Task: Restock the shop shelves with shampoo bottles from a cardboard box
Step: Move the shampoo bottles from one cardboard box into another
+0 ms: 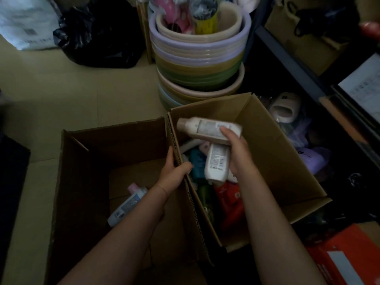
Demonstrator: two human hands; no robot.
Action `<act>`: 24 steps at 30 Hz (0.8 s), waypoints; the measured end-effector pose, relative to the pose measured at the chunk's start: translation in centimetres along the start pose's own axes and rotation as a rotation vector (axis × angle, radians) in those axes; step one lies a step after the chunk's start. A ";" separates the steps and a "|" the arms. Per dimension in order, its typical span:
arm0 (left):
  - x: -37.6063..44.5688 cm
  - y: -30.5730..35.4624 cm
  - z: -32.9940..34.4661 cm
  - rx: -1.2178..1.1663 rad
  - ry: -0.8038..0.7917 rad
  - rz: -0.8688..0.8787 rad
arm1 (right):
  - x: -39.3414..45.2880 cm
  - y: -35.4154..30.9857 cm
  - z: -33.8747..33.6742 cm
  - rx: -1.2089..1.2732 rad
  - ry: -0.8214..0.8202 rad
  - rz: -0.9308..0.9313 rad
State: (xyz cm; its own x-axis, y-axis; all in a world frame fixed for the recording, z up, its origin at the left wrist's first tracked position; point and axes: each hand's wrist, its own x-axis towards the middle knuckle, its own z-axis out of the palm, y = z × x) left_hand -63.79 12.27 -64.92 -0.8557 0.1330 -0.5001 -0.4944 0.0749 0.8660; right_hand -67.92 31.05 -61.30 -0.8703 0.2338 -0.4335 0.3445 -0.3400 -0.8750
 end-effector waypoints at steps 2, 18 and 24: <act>-1.1 0.5 -1.1 0.041 0.004 -0.007 | -1.9 -2.0 1.0 0.113 -0.022 -0.051; -7.1 -4.9 -18.3 0.220 0.825 0.001 | -7.3 16.2 17.6 -0.542 -0.208 0.267; -6.7 -5.6 -18.3 0.268 0.742 -0.070 | -5.8 17.8 15.9 -0.749 -0.165 0.254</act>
State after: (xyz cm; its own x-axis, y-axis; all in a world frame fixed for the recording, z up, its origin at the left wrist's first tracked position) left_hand -58.03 -7.16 -66.46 -0.7487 -0.5677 -0.3422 -0.5783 0.3069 0.7559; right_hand -62.35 9.20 -70.96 -0.7546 0.0740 -0.6520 0.6319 0.3500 -0.6916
